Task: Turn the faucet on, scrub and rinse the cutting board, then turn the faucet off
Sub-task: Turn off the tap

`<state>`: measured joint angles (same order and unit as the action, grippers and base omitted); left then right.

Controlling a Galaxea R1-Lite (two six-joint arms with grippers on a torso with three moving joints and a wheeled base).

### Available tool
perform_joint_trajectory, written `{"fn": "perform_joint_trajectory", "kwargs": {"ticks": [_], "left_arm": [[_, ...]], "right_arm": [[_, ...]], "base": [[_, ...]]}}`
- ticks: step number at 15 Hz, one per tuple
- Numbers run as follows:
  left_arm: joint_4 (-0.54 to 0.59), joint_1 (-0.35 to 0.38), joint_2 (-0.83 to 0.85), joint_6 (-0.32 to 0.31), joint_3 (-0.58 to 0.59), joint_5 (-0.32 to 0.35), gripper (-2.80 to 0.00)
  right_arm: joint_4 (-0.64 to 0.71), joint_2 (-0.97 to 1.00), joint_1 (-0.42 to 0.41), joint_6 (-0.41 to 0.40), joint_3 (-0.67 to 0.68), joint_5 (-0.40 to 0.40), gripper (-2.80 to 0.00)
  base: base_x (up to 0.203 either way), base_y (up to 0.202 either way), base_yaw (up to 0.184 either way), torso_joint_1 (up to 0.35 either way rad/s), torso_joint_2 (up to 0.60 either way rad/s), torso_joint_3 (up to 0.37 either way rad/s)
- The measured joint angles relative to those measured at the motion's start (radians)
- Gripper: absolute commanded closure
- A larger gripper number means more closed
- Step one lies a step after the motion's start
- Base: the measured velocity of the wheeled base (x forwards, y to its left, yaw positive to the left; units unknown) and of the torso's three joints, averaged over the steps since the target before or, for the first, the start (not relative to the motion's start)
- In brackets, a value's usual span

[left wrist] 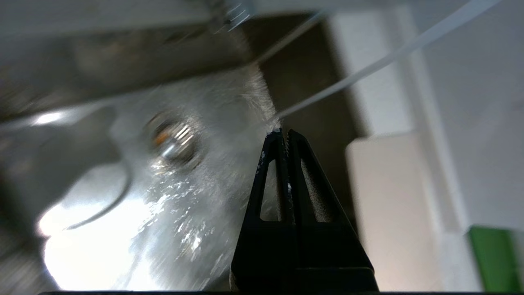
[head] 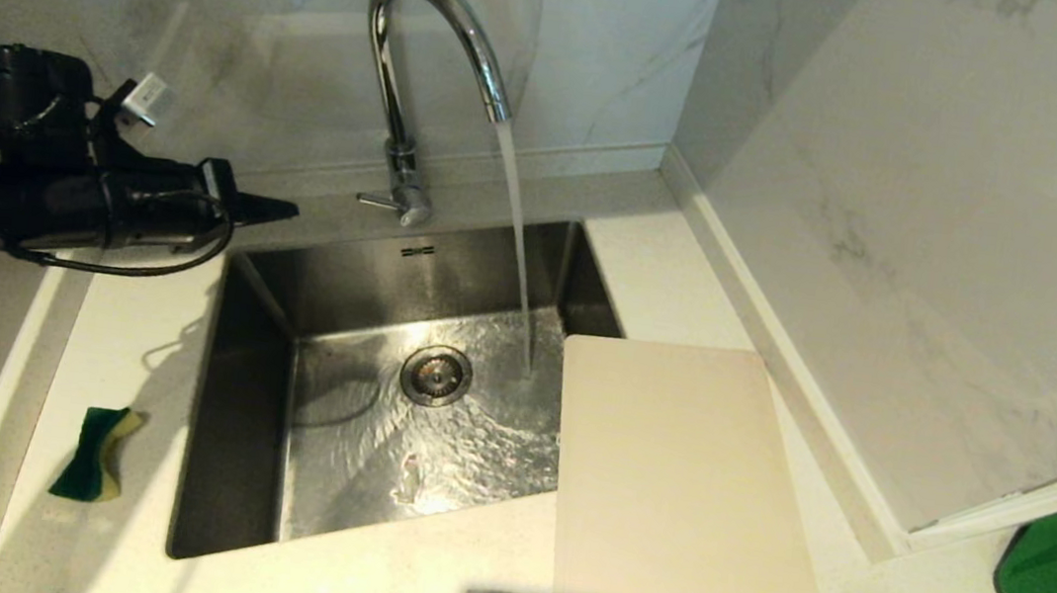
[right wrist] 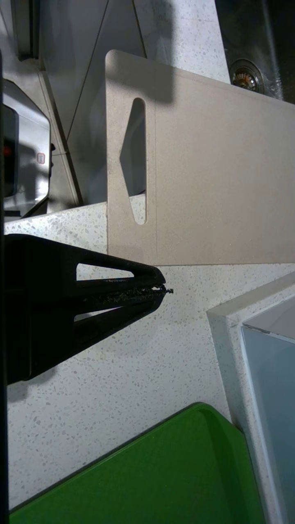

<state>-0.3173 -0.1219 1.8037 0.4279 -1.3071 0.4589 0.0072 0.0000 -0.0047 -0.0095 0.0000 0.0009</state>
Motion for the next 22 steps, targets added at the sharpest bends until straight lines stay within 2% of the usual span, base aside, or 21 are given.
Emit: {"fn": "perform_joint_trajectory", "kwargs": {"ticks": [3, 6, 12, 22], "left_arm": [[-0.188, -0.053, 0.099, 0.085, -0.057, -0.001, 0.0], [-0.305, -0.089, 0.199, 0.126, -0.142, -0.004, 0.0], [-0.335, -0.104, 0.345, 0.129, -0.304, -0.004, 0.0], [-0.352, -0.133, 0.439, 0.128, -0.338, -0.006, 0.0]], "right_arm": [[0.0, 0.0, 0.0, -0.001, 0.0, 0.0, 0.0], [0.0, 0.0, 0.0, -0.001, 0.0, 0.0, 0.0], [0.0, 0.0, 0.0, -0.001, 0.0, 0.0, 0.0], [0.0, 0.0, 0.0, -0.001, 0.0, 0.0, 0.0]], "base": [[0.0, 0.0, 0.0, 0.0, 0.0, 0.0], [0.0, 0.0, 0.0, 0.0, 0.0, 0.0], [0.0, 0.0, 0.0, 0.0, 0.0, 0.0], [0.0, 0.0, 0.0, 0.0, 0.0, 0.0]]}}
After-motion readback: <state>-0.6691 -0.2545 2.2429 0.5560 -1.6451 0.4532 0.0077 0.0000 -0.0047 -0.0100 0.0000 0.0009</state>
